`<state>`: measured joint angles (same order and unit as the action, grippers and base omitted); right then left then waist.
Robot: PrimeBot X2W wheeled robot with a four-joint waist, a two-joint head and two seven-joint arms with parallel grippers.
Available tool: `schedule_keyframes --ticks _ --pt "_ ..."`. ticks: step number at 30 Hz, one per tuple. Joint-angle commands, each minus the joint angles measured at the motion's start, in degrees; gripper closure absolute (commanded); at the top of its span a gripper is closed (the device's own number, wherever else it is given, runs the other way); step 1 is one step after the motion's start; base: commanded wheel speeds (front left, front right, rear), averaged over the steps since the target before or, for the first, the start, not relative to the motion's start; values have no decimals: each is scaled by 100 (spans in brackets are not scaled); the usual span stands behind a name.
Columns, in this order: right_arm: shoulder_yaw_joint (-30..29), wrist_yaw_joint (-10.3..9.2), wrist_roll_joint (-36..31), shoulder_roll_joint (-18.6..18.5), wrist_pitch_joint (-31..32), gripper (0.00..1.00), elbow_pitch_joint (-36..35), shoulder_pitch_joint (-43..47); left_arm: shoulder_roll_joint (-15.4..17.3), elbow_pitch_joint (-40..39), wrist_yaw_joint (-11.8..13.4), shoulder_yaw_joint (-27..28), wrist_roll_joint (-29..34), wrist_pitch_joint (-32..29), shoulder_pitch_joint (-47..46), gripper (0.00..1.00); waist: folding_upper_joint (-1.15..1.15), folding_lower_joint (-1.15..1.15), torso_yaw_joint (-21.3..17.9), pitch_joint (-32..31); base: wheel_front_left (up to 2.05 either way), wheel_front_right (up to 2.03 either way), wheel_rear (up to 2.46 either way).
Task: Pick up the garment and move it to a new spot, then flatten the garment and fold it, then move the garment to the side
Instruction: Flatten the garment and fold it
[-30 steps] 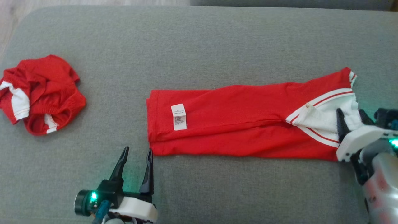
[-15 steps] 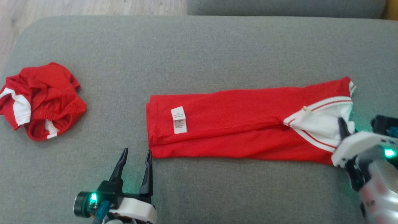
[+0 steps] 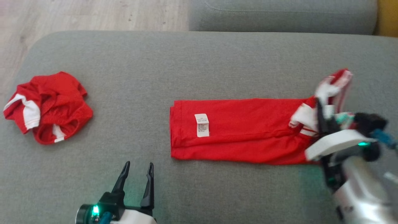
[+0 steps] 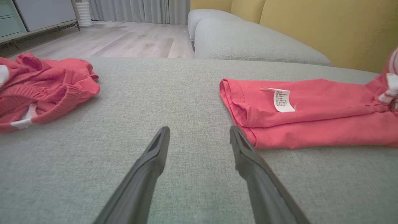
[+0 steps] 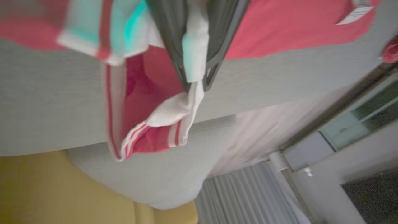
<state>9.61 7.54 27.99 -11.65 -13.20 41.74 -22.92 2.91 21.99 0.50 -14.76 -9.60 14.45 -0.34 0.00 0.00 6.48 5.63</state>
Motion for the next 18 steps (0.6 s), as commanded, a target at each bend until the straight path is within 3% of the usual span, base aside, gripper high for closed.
schedule_keyframes --ticks 1,7,18 --pt "292 -5 175 68 -55 100 -386 85 -3 -147 -6 134 -45 55 -89 0 0 0 62 -24 0 0 0" --pt "1229 -5 784 444 332 100 -1319 379 -3 -163 -25 -43 -46 55 -109 0 0 0 475 -24 0 0 0" --pt "1935 -5 926 781 427 100 -1170 115 -3 -151 -18 -323 -83 55 -137 0 0 0 1280 -4 0 0 0"
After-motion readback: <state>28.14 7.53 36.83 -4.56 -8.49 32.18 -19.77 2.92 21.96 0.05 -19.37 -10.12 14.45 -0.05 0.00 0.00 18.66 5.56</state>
